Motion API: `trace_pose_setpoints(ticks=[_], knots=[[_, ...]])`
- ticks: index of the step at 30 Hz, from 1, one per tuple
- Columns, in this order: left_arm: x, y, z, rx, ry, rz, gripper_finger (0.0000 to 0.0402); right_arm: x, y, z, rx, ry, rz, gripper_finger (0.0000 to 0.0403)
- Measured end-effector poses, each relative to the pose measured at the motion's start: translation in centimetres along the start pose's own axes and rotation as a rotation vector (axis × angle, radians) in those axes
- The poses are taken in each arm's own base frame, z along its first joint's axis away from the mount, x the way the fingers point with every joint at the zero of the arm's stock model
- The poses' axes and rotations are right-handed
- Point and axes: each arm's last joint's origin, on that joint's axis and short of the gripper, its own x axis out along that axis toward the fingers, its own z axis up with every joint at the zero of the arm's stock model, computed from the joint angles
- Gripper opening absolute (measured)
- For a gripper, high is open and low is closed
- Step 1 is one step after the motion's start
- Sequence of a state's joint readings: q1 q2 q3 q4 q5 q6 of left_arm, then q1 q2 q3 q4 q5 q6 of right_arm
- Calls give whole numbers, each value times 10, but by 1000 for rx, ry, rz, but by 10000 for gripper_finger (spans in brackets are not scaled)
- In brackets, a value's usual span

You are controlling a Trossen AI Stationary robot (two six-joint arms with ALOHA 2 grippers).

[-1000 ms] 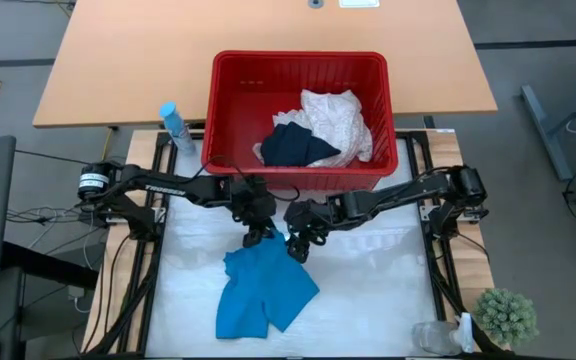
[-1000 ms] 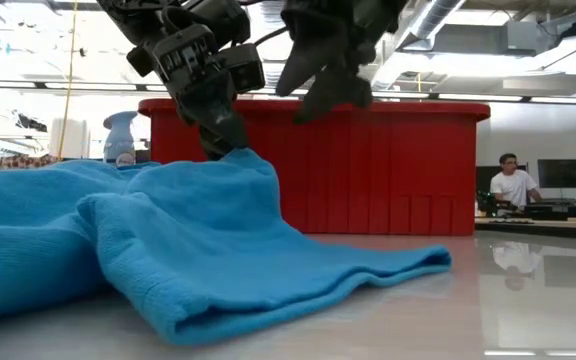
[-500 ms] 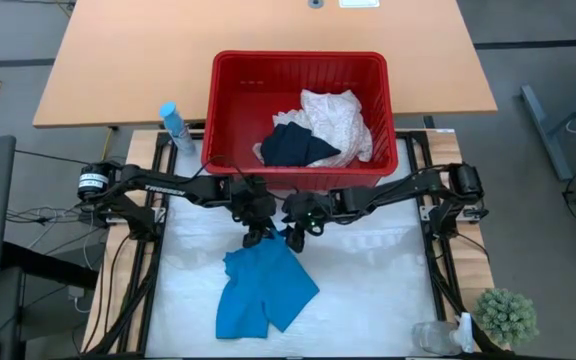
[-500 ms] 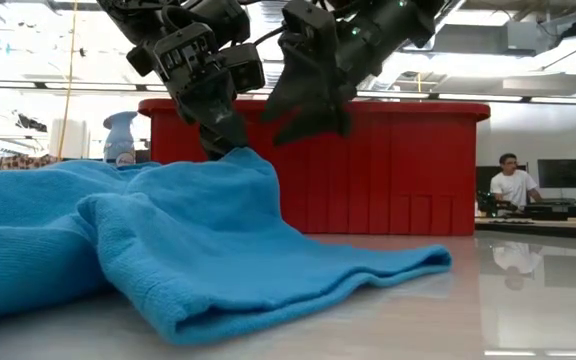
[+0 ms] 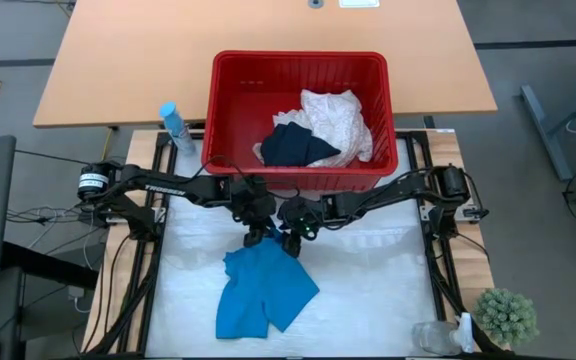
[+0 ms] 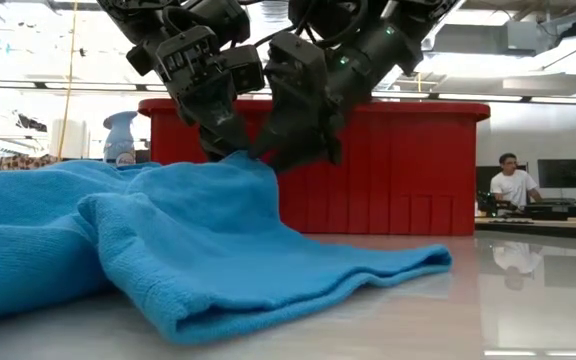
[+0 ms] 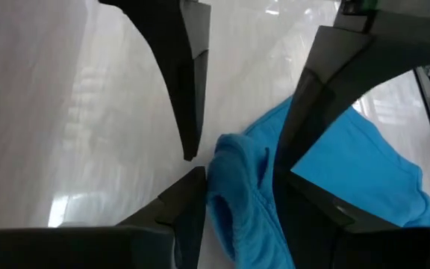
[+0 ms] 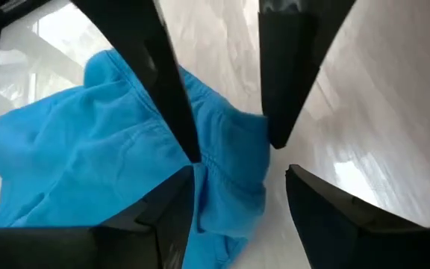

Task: Fold laundry
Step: Fold the blue shorts

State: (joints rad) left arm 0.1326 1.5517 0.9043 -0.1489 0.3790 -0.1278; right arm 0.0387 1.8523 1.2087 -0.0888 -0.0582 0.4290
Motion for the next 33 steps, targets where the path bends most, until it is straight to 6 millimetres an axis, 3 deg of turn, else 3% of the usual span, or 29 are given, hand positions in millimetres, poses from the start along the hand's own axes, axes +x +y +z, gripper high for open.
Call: trace_pose_setpoints(ticks=[13,17,24,28,33], knots=[[0,-1,5,7,-51,-9,144,10,-3,-8,-15,58,33,21],[-1,1,2,-12,-19,24,144,10,-4,-9,24,71,16,17],[-8,13,-21,-47,205,192,144,10,0,-21,69,148,-42,17],[-9,17,-32,-21,274,166,144,7,11,-28,56,174,-66,17],[-9,22,-40,-57,267,3,144,1,23,-35,41,194,-87,17]])
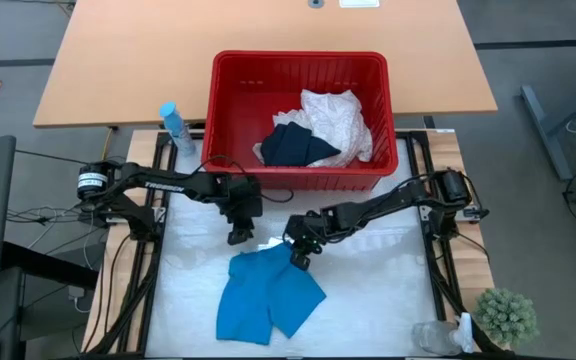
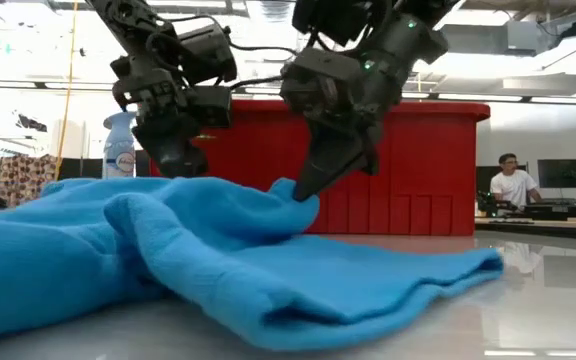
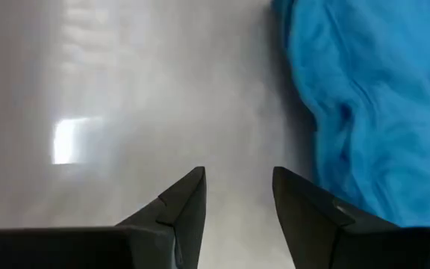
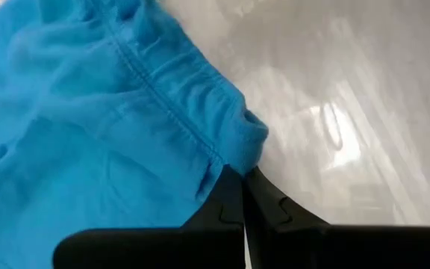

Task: Fold laundry
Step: Fold the blue shorts

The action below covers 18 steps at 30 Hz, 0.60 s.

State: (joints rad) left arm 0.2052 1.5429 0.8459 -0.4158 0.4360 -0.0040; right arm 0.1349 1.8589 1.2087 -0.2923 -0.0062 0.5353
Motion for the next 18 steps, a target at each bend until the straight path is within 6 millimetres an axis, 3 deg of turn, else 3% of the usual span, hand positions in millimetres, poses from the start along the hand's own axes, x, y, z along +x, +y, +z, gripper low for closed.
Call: trace_pose_setpoints(ticks=[5,13,18], knots=[[4,3,-13,-46,28,-153,144,-3,5,-8,0,38,-25,17],[13,7,-35,-168,91,-129,144,-3,7,-11,27,50,-37,17],[8,1,-48,-262,98,-92,144,-3,9,-12,33,33,-62,17]])
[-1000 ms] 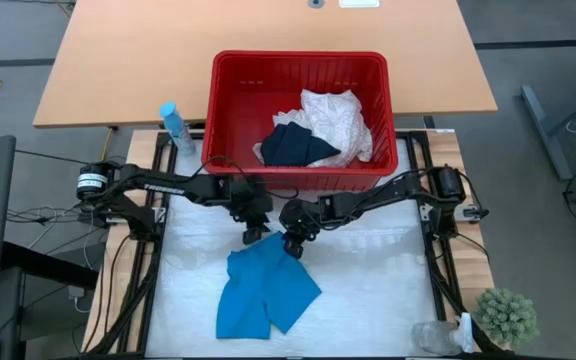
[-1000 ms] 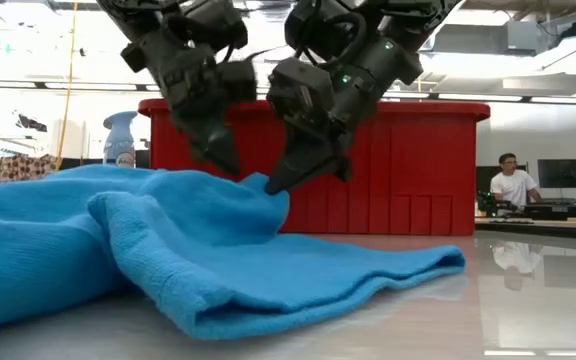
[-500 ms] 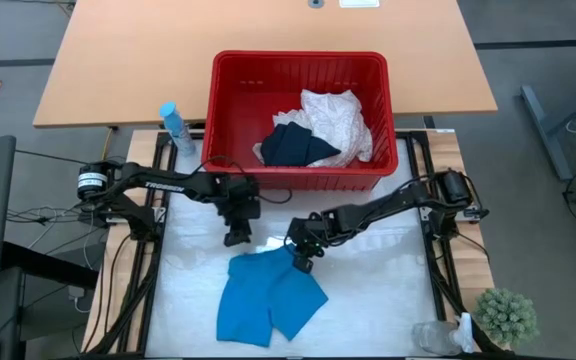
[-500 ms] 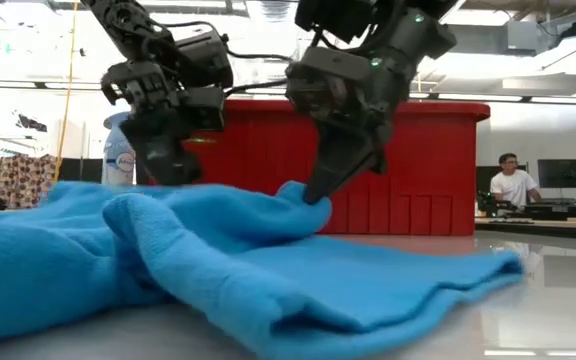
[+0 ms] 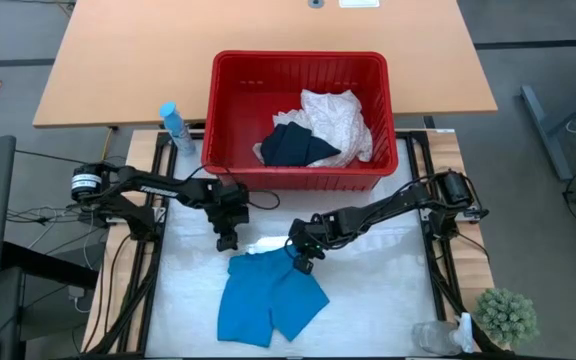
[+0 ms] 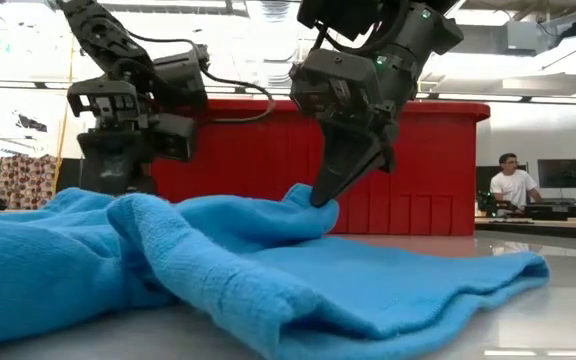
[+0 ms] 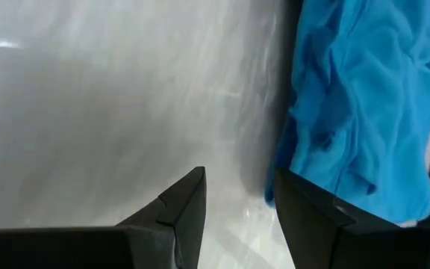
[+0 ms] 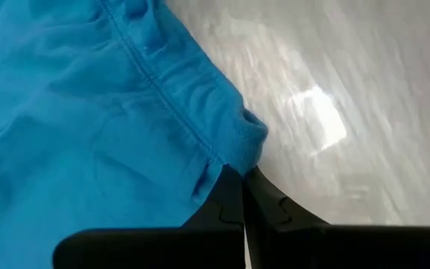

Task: Fold laundry
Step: Fold the blue shorts

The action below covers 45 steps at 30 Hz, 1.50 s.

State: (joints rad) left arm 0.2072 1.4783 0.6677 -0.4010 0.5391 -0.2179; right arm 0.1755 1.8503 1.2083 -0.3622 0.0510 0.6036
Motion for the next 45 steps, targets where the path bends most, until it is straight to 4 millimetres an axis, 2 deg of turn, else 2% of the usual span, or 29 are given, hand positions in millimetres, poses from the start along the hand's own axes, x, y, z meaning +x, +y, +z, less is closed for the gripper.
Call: trace_pose_setpoints(ticks=[4,10,14,18,25,32,37,45], knots=[[-16,-9,-7,-74,-84,94,144,0,0,0,7,-12,-16,17],[-45,-42,-16,-279,-341,219,146,0,-1,1,64,-39,-42,17],[-57,-65,-34,-385,-458,239,147,0,-1,2,72,-53,-59,17],[-61,-79,-52,-487,-494,250,147,0,-1,2,77,-57,-63,17],[-52,-96,-72,-647,-593,240,147,0,-4,4,103,-63,-65,17],[-23,-89,-96,-792,-576,150,147,0,-5,7,113,-83,-55,17],[-12,-90,-101,-808,-554,32,147,0,-8,10,122,-93,-54,17],[4,-86,-123,-916,-540,4,147,0,-10,14,133,-114,-46,17]])
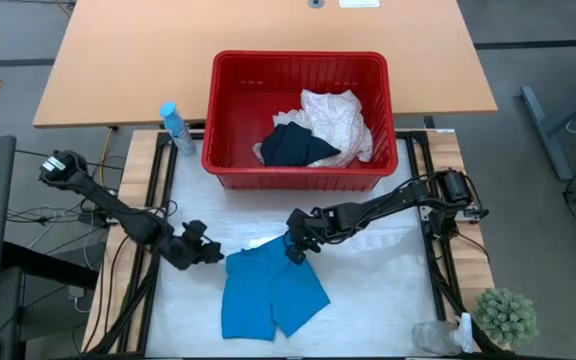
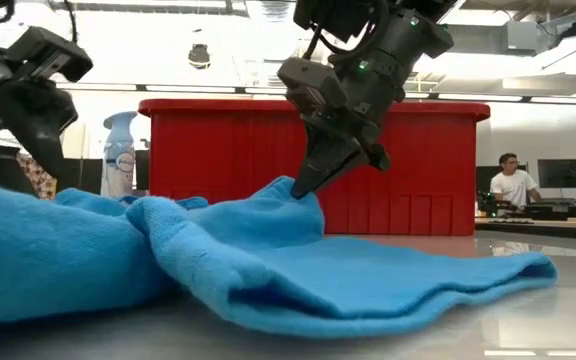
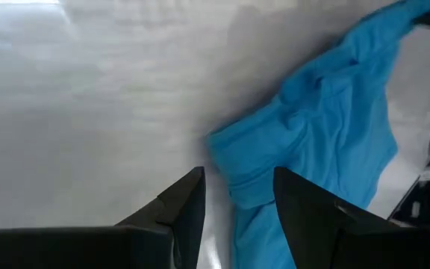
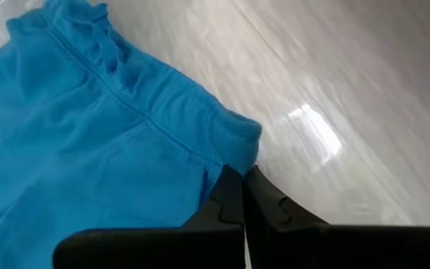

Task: Fold laundry
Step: Fold the blue shorts

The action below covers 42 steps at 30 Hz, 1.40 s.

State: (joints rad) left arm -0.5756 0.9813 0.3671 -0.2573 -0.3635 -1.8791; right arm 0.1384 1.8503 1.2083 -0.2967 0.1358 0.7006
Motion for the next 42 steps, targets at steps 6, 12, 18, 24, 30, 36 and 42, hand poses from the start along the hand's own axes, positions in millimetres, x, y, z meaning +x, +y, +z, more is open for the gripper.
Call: trace_pose_setpoints(ticks=[6,12,18,24,30,36,42], knots=[[2,8,-2,-39,-43,-25,147,0,-1,1,3,-1,1,17],[6,13,-2,-93,-32,-70,147,0,0,2,5,-13,11,17],[6,14,-2,-99,-28,-62,147,0,0,2,12,-17,15,17],[9,20,-1,-105,-45,-5,147,0,0,2,13,-17,15,17],[20,15,-7,-111,-40,-50,147,0,1,3,13,-20,18,17],[34,14,-14,-129,-23,-54,147,0,1,3,15,-25,21,17],[44,14,-17,-160,-32,-76,147,0,1,4,16,-34,29,17]])
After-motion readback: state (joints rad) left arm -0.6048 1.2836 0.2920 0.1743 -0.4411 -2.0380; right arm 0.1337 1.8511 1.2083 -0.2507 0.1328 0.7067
